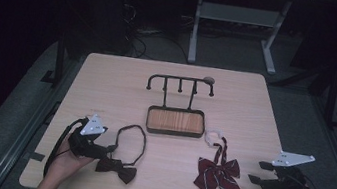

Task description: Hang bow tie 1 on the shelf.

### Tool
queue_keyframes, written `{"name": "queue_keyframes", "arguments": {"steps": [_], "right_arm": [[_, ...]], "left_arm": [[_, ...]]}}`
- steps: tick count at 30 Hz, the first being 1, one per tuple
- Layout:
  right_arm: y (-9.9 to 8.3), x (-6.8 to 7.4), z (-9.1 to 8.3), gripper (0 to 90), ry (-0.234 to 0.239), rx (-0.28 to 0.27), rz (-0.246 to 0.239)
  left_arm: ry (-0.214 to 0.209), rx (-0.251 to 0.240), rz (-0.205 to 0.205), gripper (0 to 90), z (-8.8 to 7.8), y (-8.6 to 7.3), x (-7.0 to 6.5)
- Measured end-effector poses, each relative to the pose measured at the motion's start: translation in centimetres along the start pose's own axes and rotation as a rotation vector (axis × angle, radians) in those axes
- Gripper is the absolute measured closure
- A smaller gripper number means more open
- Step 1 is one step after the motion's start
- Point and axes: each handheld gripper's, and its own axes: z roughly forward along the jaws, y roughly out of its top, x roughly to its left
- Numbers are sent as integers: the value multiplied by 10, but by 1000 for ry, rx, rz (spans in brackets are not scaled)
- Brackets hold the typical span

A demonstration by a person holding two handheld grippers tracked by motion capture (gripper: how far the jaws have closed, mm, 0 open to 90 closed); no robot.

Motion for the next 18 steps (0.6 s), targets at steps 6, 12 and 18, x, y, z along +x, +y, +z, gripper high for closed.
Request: {"name": "queue_keyframes", "arguments": {"steps": [6, 12, 18], "right_arm": [[4, 2, 2, 338, 15, 2, -11], [15, 7, 3, 341, 31, 13, -30], [32, 12, 5, 341, 57, 23, -12]], "left_arm": [[-1, -3, 3, 283, -1, -1, -1], [3, -16, 8, 281, -4, -1, -1], [10, -30, -3, 276, -7, -2, 1]]}}
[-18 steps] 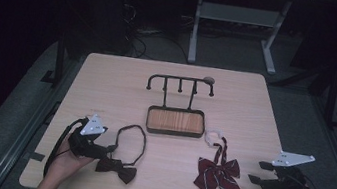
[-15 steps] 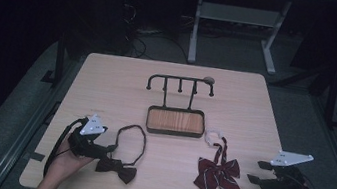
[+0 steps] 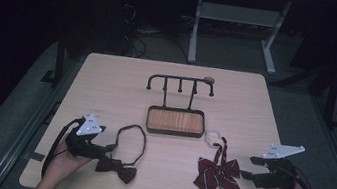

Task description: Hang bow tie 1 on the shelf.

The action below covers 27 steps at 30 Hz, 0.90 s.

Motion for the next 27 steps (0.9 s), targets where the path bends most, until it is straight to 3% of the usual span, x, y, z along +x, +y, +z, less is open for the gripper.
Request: {"name": "queue_keyframes", "arguments": {"steps": [3, 18, 27], "right_arm": [[9, 4, 2, 354, -7, 28, -14], [53, 14, -1, 354, 54, 89, -63], [77, 12, 18, 364, 78, 150, -97]], "left_arm": [[3, -4, -8, 276, -1, 0, 0], [-3, 3, -5, 275, 0, 0, 0], [-6, -2, -6, 275, 0, -1, 0]]}}
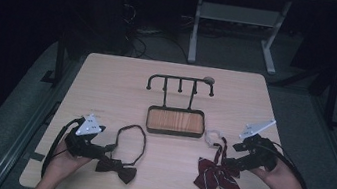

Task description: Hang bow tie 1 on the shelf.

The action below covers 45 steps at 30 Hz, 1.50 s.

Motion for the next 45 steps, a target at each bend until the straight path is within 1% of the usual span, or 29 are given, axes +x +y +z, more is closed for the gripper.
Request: {"name": "queue_keyframes", "arguments": {"steps": [2, 4, 6, 10, 12, 15, 16, 19, 21, 22, 24, 25, 28, 29, 34, 37, 44, 45], "right_arm": [[3, -3, 4, 374, 6, 12, -4], [7, -6, 7, 381, 16, 22, 8], [10, -10, 9, 390, 26, 21, 8], [17, -12, 11, 403, 26, 33, 7], [23, -15, 13, 414, 12, 41, 2], [26, -16, 15, 421, 19, 45, 7], [30, -19, 16, 430, 17, 57, 6], [35, -21, 18, 439, 8, 62, -5], [39, -23, 19, 442, 13, 67, 3], [40, -24, 20, 445, 7, 72, 2], [41, -25, 21, 448, 4, 74, 1], [43, -28, 24, 457, 0, 85, 6], [44, -31, 26, 466, -8, 95, -4], [46, -35, 29, 473, -8, 104, 4], [49, -40, 34, 498, -7, 113, 15], [50, -44, 41, 518, -11, 135, 25], [50, -51, 47, 557, -35, 156, 34], [50, -53, 49, 572, -39, 160, 41]], "left_arm": [[0, 2, 1, 275, 0, 0, 0], [0, 0, 0, 275, 0, 0, 0], [1, 0, -1, 275, 0, 0, 0], [0, -2, -7, 275, 0, 0, 0], [3, 1, -4, 275, 0, -1, 0], [7, 0, 8, 275, -1, 0, 1], [5, 0, 3, 275, -1, -1, 1], [6, -1, 1, 275, -1, -1, 2], [7, -2, -3, 275, -2, -1, 2], [7, -3, -3, 275, -2, -1, 2], [7, -3, -3, 275, -2, -1, 2], [6, -3, -5, 275, -1, -1, 2], [5, 4, -5, 275, -1, -1, 2], [6, -1, -4, 275, 0, -1, 2], [3, 3, -3, 275, -1, -1, 2], [4, -5, -8, 275, -2, -1, 3], [3, -4, -7, 275, -2, -1, 3], [2, -3, -9, 275, -1, -1, 3]]}}
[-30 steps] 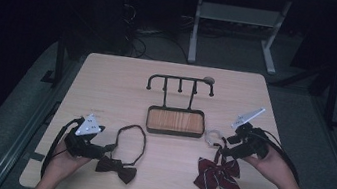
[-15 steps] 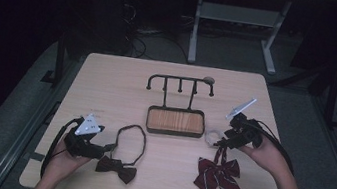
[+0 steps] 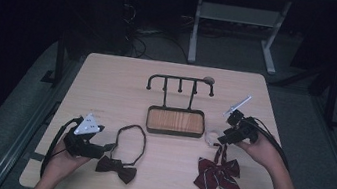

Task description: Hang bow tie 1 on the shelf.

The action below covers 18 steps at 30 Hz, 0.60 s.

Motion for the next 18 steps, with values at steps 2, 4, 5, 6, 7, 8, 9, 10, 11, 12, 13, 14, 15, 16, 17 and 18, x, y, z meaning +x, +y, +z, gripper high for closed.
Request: {"name": "queue_keyframes", "arguments": {"steps": [2, 4, 5, 6, 7, 8, 9, 10, 11, 12, 13, 14, 15, 16, 17, 18], "right_arm": [[0, -3, 3, 578, -2, 6, 10], [1, -6, 7, 583, -3, 20, 18], [1, -6, 8, 586, 2, 25, 22], [1, -7, 10, 588, -1, 32, 27], [1, -7, 10, 588, -1, 32, 27], [2, -9, 14, 592, -8, 47, 33], [2, -9, 14, 592, -8, 47, 33], [2, -12, 16, 599, -11, 53, 40], [2, -12, 17, 602, -13, 55, 45], [3, -13, 18, 605, -18, 58, 48], [3, -14, 19, 607, -18, 61, 55], [3, -14, 20, 610, -19, 64, 59], [3, -15, 21, 609, -20, 71, 60], [3, -16, 22, 608, -17, 76, 64], [3, -16, 22, 608, -17, 76, 64], [3, -17, 24, 613, -20, 85, 69]], "left_arm": [[0, 2, 1, 275, 0, 0, 0], [0, 1, -2, 275, 0, 0, 0], [0, 3, 1, 275, 0, 0, 0], [0, 3, 1, 275, 0, 0, 0], [0, 3, 0, 275, 0, 0, 0], [1, 1, 1, 275, 0, 0, 0], [1, 1, 1, 275, 0, 0, 0], [2, -1, 4, 275, -1, 0, 0], [2, -1, 4, 275, -1, 0, 0], [1, -1, 4, 275, -1, 0, 0], [1, -1, 4, 275, -1, 0, 0], [1, -1, 3, 275, 0, 0, 0], [0, 2, 2, 275, 0, 0, 0], [-1, 2, 1, 275, 0, 0, 0], [-1, 2, 1, 275, 0, 0, 0], [-2, 6, 3, 275, 0, 0, 0]]}}
